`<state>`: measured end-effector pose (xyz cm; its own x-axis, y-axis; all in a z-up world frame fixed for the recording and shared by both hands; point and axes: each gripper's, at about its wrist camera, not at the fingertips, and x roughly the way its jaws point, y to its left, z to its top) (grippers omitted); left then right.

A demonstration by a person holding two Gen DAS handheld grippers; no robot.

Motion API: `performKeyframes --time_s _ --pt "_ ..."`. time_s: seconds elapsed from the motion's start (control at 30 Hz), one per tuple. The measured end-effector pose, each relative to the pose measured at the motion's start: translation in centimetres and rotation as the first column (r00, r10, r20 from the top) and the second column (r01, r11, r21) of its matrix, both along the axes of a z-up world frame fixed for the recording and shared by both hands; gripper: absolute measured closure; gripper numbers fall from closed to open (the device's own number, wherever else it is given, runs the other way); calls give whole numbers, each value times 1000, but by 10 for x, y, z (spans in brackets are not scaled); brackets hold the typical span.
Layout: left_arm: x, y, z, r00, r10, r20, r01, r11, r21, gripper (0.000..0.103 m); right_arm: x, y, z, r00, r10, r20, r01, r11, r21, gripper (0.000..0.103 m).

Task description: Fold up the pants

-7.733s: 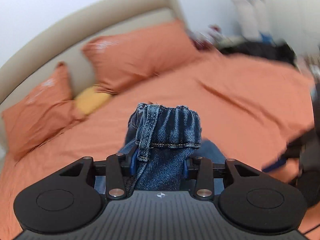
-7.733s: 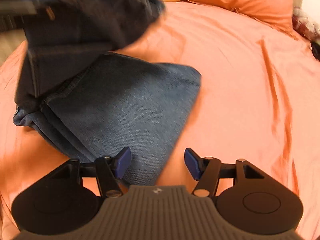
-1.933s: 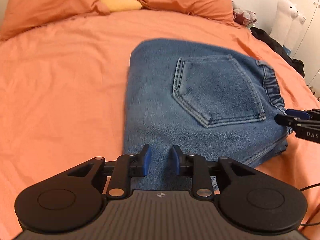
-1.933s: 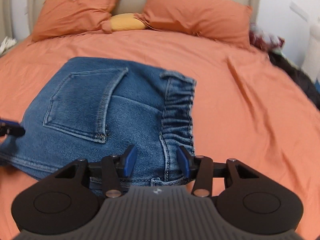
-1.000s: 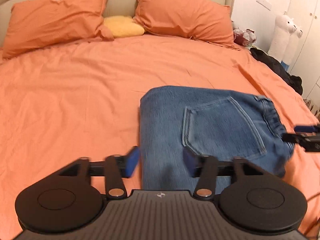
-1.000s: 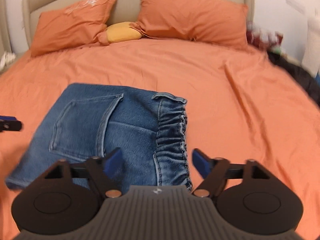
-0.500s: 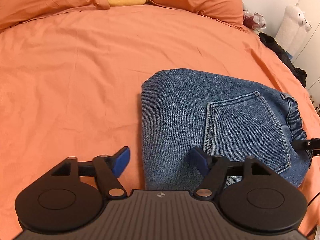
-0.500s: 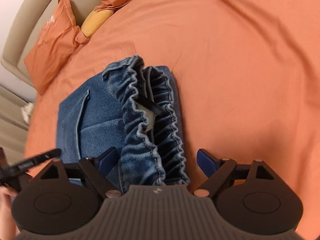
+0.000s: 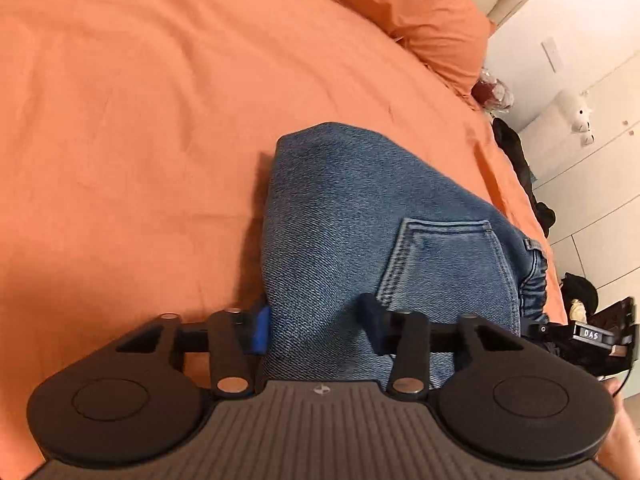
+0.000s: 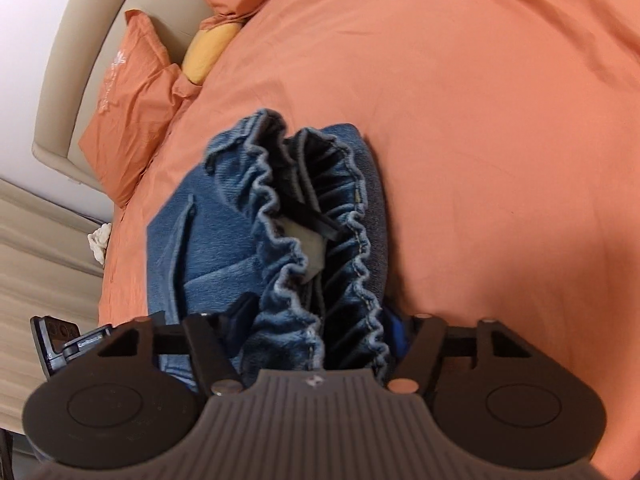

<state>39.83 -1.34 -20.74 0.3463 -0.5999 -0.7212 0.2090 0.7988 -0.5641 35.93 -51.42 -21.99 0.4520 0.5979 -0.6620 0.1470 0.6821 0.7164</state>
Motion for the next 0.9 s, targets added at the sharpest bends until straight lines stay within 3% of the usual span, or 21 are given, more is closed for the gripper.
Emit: performKeyframes --time_s 0.03,0.13,0.27,0.4,0.6,0.7,0.9 --pt "-2 3 4 1000 6 1 -6 1000 -17 70 0 2 6 1000 4 5 -4 1000 -6 51" --pt "-4 15 18 1000 1 -8 -1 998 -58 78 -3 6 25 1000 3 30 -3 1000 -5 55" --pt "-13 35 44 999 -9 54 8 1000 20 78 -3 37 56 996 47 77 -49 998 27 58" --pt "-20 90 71 996 30 79 -34 998 59 79 4 97 78 987 116 111 -122 992 42 58" --pt "-38 188 111 988 82 129 -106 977 185 79 14 207 85 970 200 136 -216 970 115 59" --pt "-42 231 113 986 108 128 -135 963 231 79 17 260 83 963 234 131 -251 958 137 59" --pt "-37 273 91 987 128 100 -150 950 272 79 26 327 68 955 279 102 -291 948 126 59"
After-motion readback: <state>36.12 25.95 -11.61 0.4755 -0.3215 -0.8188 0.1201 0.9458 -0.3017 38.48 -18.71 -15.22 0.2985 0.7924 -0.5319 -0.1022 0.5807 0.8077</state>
